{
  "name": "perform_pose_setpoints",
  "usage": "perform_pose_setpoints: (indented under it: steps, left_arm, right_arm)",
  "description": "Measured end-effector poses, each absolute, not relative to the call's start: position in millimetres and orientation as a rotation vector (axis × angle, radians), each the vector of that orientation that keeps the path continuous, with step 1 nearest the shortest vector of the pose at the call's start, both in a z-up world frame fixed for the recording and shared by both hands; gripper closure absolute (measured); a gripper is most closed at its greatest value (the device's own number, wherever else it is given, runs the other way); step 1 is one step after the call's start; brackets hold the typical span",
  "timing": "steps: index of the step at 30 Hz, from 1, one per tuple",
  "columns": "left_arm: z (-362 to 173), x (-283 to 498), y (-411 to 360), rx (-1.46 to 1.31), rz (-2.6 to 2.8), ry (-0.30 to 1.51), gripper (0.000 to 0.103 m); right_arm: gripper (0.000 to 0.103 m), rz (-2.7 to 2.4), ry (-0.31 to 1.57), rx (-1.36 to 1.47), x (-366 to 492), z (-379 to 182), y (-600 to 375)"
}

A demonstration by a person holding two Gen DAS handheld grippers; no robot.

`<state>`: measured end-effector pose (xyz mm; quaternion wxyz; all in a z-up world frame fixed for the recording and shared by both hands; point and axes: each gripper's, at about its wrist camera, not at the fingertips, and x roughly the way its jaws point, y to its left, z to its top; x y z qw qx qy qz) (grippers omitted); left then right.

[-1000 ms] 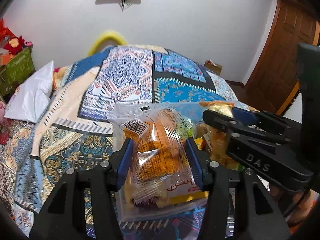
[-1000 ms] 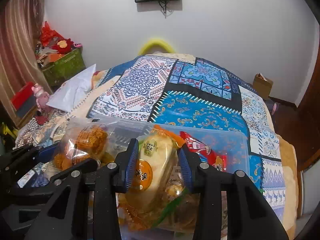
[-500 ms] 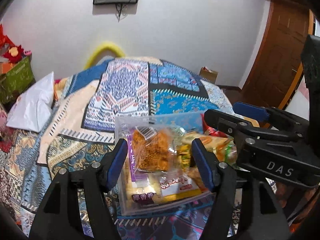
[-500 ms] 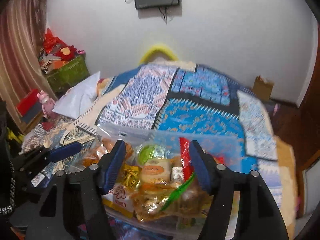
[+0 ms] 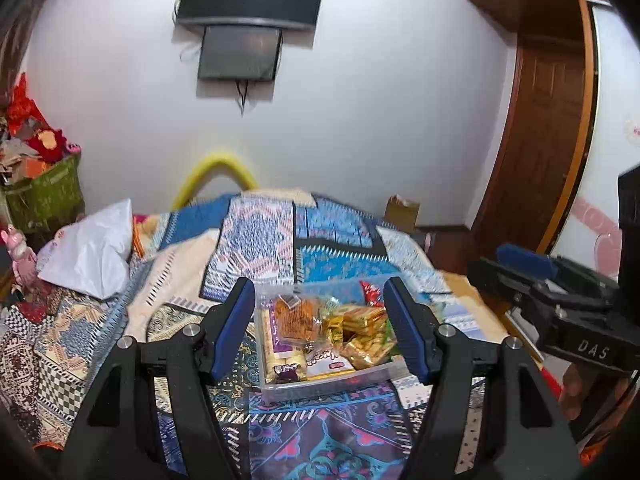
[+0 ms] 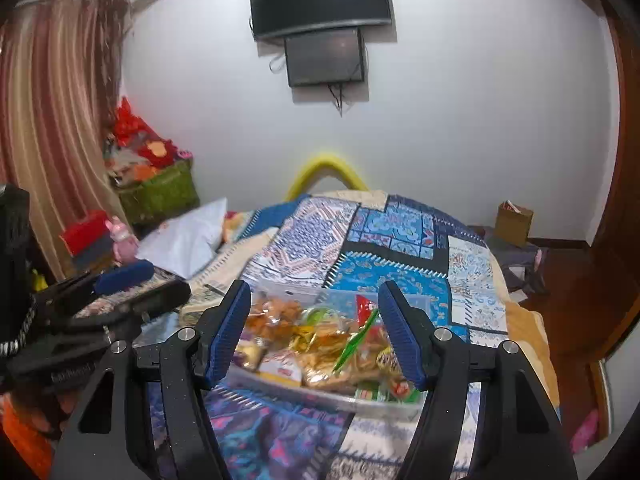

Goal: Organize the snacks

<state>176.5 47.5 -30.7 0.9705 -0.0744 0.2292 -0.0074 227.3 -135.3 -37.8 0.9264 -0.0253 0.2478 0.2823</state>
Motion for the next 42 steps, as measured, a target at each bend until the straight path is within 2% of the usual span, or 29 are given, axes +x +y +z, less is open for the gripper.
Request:
perform_pose_setpoints:
  steps: [4,6,10,12,18,42]
  left_arm:
    - [-9.2,141.5,43.1,-0.138,0.012,0.387,0.018]
    - [-1.4,128.4,41.6,-0.139,0.009,0.363,0.012]
    - [10.5,104.7,38.0,-0.123,0.021,0.320,0.005]
    - [14.7,93.8,34.9,-0.108,0.022,0.300,0.003]
    - [19.2,73.9,26.4,-0.086,0.010,0.281,0.003]
    - [12.6,59.3,15.4,-0.080,-0.017,0.294,0.002]
  right_arm:
    - [0.037,0.586,0.462,-0.045,199.7,-26.3,-144.6]
    - [0.029,0.592,0.442,-0.033,190.1,-22.6,-148.6]
    - [0.022,0.584,0.387,-0.033,166.5,-13.3,-154.4]
    - [0.015,0.579,0.364,-0.035,156.8,-9.4,-155.9]
    - [0.002,0.570,0.328,-0.023,138.1,-6.8,-161.6]
    - [0.000,0.557,0.316,0.007,116.4,-9.9,-175.0]
